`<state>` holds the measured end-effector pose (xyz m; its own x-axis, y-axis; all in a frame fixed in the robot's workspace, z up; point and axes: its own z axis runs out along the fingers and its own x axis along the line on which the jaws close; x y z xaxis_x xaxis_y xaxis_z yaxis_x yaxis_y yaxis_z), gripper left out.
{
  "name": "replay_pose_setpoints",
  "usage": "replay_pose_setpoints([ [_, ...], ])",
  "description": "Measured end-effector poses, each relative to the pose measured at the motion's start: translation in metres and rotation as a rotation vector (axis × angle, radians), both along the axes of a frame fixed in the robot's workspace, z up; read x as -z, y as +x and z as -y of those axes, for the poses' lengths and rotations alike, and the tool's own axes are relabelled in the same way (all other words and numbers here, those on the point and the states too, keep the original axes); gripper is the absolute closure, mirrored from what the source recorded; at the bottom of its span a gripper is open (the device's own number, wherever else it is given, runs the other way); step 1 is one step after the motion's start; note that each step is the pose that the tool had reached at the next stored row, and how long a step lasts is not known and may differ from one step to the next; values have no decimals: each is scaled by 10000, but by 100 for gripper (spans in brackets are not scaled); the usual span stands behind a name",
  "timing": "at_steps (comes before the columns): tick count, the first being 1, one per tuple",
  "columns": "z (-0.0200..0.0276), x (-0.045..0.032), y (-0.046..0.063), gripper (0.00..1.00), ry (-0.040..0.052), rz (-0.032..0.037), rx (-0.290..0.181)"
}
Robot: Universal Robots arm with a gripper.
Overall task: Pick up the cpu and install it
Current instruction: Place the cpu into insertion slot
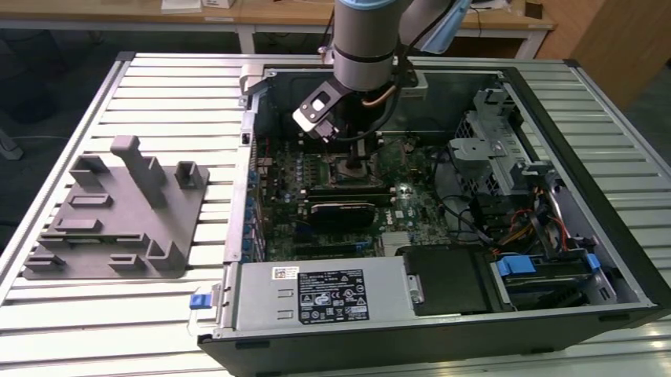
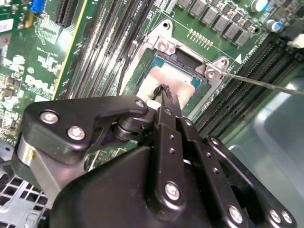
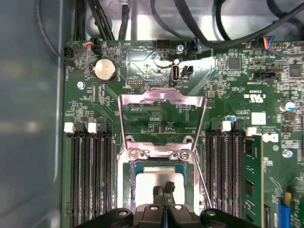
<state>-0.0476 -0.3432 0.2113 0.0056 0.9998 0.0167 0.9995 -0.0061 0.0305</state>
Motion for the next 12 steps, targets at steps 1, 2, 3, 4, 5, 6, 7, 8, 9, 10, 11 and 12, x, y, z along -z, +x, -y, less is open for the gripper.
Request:
replay_pose_setpoints([
  [1, 0, -24, 0, 89, 0, 1, 0],
  [2, 0, -46, 0, 89, 1, 1, 0],
  [3, 0, -70, 0, 89, 0, 1, 0],
  [4, 0, -92, 0, 89, 0, 3, 0],
  [5, 0, -106, 0, 89, -1, 2, 0],
  [6, 0, -107, 0, 89, 1, 3, 0],
  [7, 0, -107, 0, 89, 1, 3, 0],
  [8, 0, -107, 0, 89, 2, 4, 0],
  [9, 0, -108, 0, 89, 0, 2, 0],
  [10, 0, -108, 0, 89, 0, 2, 0],
  [11, 0, -108, 0, 89, 0, 3, 0],
  [12, 0, -108, 0, 89, 1, 3, 0],
])
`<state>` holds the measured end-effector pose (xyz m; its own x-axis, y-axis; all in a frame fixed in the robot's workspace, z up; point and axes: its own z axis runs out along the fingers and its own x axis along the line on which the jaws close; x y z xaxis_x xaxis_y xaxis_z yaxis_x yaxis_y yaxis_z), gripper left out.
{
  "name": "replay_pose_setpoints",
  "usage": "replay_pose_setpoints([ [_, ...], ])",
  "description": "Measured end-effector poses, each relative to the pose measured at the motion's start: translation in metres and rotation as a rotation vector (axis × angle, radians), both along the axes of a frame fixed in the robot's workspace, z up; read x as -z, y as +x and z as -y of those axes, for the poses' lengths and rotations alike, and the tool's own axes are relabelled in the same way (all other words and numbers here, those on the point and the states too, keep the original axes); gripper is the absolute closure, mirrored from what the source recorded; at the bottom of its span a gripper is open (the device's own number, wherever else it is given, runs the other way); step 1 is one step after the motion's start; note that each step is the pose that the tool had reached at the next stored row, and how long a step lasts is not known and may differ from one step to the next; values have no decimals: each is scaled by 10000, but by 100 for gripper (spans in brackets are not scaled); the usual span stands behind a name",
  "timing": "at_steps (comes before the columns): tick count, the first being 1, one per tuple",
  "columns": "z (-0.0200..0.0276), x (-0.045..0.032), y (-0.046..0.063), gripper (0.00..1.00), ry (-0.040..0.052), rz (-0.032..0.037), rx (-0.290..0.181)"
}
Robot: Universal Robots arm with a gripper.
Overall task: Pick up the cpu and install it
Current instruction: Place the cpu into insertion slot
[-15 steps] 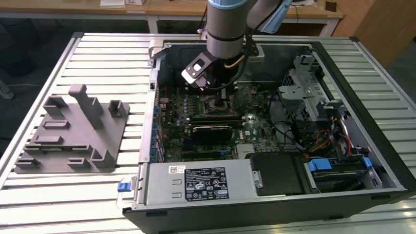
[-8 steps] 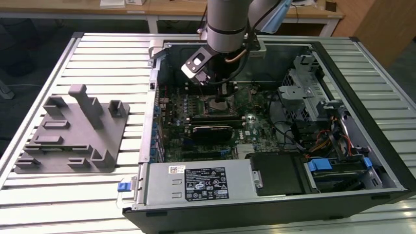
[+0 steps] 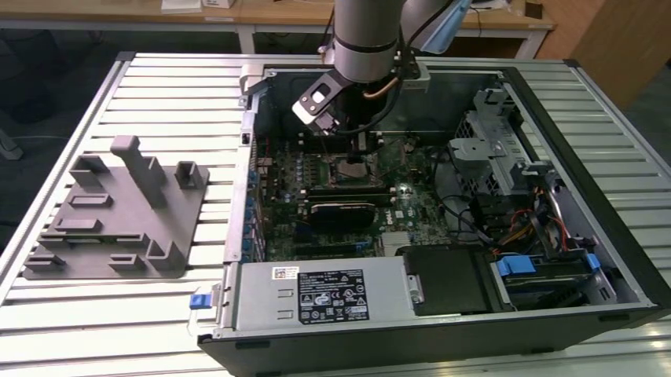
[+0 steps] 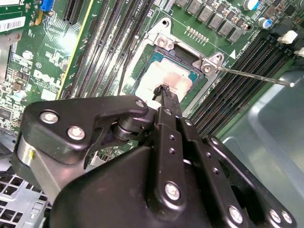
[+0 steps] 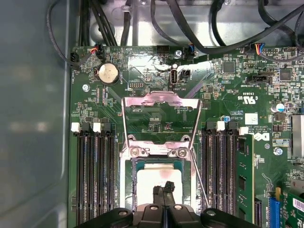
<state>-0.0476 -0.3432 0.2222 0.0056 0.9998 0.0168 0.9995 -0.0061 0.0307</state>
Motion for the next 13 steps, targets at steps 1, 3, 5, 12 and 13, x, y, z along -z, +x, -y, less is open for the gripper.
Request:
replay_pose_setpoints([
  [1, 0, 0, 0, 89, -1, 0, 0],
  [3, 0, 2, -3, 89, -2, -2, 0],
  [5, 0, 13, -3, 89, -1, -1, 0],
  [12, 0, 79, -10, 89, -3, -1, 34],
  [13, 0, 89, -15, 89, -5, -1, 35],
])
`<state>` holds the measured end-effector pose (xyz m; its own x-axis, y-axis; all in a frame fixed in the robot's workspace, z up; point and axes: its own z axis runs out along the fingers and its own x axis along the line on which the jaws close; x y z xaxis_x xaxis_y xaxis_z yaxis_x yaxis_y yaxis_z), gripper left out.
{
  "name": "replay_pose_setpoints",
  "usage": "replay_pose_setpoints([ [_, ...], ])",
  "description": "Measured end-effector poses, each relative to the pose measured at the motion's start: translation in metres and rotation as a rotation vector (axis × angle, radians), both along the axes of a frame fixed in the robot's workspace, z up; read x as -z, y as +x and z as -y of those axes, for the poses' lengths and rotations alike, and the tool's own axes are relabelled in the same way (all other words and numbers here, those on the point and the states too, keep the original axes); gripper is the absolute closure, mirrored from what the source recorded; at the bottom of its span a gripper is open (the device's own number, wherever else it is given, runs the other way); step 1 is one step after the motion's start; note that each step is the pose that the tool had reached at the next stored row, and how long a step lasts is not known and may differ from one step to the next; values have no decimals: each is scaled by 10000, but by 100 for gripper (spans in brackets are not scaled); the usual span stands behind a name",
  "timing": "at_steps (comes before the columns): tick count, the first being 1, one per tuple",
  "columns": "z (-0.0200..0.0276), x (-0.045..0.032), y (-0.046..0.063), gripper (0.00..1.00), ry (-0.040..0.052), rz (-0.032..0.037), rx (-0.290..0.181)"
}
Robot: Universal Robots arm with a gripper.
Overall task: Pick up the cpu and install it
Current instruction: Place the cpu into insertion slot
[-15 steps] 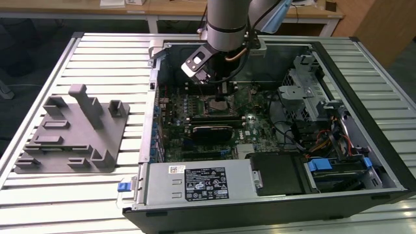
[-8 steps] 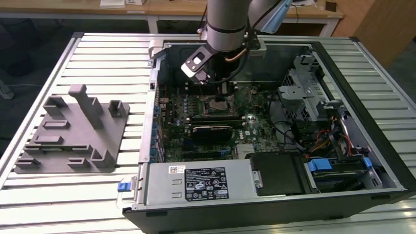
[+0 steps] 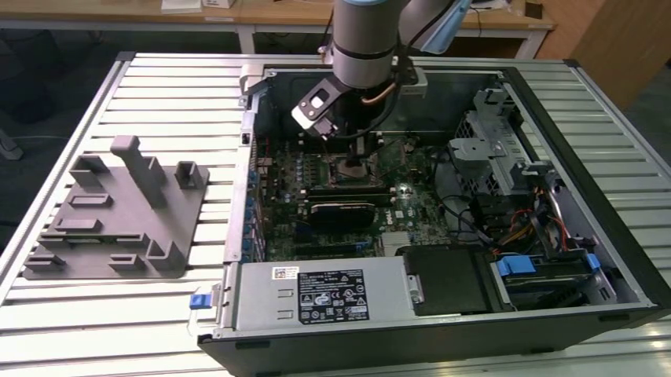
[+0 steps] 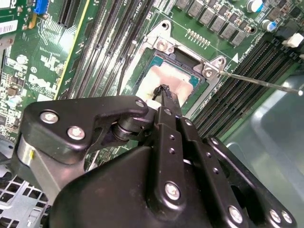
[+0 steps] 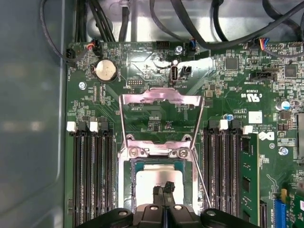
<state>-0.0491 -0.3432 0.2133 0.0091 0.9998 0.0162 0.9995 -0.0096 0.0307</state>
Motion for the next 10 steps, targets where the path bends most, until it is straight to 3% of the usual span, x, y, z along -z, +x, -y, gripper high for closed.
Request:
replay_pose_setpoints([
  [10, 0, 73, -45, 89, -8, 0, 0],
])
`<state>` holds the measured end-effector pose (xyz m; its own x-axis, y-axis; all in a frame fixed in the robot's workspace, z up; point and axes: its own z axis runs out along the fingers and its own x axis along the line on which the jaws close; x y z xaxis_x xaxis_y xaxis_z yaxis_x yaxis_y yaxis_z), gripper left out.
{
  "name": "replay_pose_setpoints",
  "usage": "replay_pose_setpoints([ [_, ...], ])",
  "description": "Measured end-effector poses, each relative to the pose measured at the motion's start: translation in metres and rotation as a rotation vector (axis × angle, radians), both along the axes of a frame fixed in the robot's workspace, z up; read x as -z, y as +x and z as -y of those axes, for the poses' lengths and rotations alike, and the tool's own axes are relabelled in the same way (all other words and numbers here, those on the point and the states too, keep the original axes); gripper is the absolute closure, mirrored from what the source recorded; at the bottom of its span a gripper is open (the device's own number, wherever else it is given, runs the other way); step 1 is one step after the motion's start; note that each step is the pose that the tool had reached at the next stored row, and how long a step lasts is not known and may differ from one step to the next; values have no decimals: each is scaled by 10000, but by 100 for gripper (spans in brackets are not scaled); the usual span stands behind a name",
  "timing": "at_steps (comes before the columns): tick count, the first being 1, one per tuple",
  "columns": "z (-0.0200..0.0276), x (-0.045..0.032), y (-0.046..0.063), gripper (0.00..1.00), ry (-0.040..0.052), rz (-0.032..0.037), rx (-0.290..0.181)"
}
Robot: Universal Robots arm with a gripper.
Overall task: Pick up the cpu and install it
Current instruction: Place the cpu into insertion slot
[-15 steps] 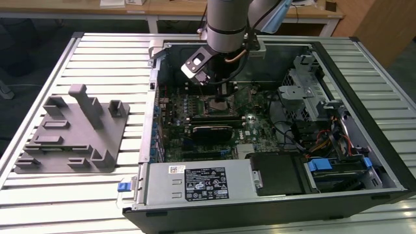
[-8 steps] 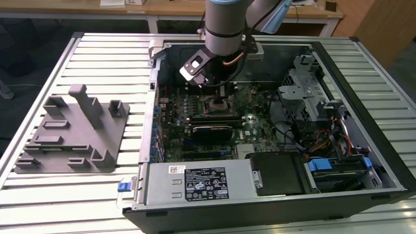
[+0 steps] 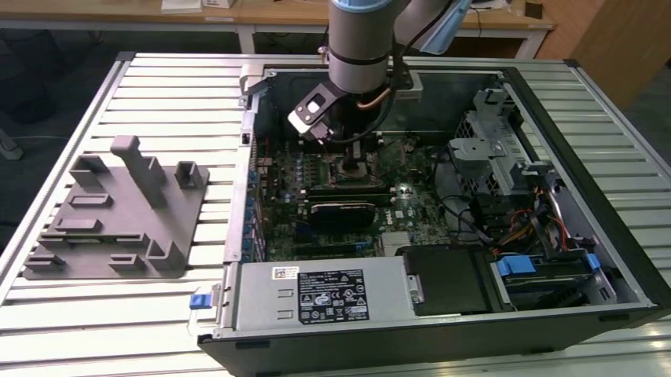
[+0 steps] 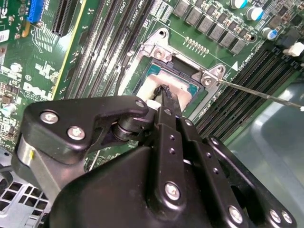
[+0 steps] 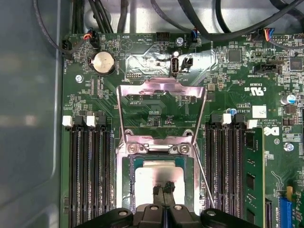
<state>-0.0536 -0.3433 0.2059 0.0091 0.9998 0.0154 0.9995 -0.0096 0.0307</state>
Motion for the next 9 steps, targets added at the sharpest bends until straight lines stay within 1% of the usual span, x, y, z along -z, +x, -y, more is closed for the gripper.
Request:
replay_pose_setpoints([
  [4, 0, 20, 0, 89, 1, 0, 1],
  [9, -1, 28, 0, 89, 4, 2, 1],
])
